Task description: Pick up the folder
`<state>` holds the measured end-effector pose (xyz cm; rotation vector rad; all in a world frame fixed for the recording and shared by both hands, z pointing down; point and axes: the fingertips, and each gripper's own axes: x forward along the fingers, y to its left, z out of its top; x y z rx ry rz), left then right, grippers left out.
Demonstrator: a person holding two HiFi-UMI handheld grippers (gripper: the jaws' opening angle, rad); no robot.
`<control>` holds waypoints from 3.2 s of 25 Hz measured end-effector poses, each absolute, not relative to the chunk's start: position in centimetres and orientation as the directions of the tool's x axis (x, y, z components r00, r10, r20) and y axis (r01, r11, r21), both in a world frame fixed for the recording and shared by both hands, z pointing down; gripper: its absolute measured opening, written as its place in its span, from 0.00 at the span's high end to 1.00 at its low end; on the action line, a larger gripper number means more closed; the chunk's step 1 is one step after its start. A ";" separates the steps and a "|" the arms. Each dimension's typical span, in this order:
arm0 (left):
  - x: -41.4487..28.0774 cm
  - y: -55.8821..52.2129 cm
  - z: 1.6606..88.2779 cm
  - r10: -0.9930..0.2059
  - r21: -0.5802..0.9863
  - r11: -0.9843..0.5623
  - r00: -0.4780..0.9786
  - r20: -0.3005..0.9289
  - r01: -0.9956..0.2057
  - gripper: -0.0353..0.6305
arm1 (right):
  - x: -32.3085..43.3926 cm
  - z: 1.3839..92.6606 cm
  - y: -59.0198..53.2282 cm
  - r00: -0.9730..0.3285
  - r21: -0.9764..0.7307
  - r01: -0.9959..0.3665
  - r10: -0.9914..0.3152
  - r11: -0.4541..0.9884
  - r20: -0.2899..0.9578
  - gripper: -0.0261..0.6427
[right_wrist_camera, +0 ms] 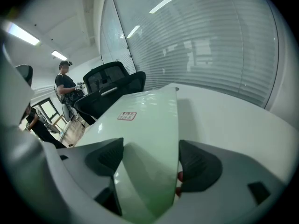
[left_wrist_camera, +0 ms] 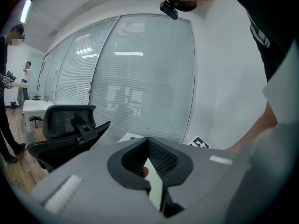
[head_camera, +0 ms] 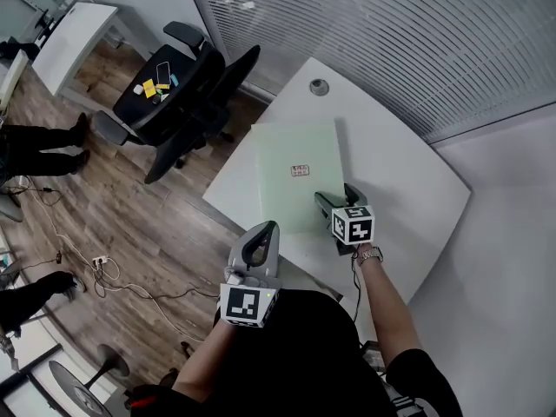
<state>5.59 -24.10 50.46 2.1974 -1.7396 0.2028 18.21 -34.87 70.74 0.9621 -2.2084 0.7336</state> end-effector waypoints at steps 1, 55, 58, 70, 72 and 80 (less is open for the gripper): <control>5.6 -24.0 50.4 -0.920 0.171 -0.195 0.241 0.308 -0.966 0.94 | 18.2 70.8 -34.8 -0.548 -0.240 -0.777 -0.437 0.582 0.713 0.45; -1.5 -16.1 51.2 -0.937 0.187 -0.192 0.236 0.257 -0.964 0.94 | 9.7 70.6 -24.3 -0.553 -0.255 -0.780 -0.438 0.572 0.708 0.45; -1.9 -15.5 50.8 -0.931 0.205 -0.200 0.251 0.264 -0.958 0.94 | 9.3 70.4 -23.7 -0.545 -0.252 -0.791 -0.454 0.558 0.705 0.45; -4.9 -12.8 52.3 -0.908 0.192 -0.270 0.316 0.276 -0.944 0.94 | 9.1 69.5 -22.4 -0.454 -0.157 -0.851 -0.552 0.501 0.700 0.45; -5.3 -12.6 52.7 -0.899 0.210 -0.284 0.336 0.280 -0.935 0.94 | 9.2 68.7 -22.3 -0.441 -0.148 -0.864 -0.581 0.482 0.684 0.45; -6.9 -11.8 55.8 -0.844 0.404 -0.310 0.445 0.300 -0.860 0.91 | 6.9 63.4 -20.1 -0.456 -0.132 -0.863 -0.638 0.489 0.620 0.45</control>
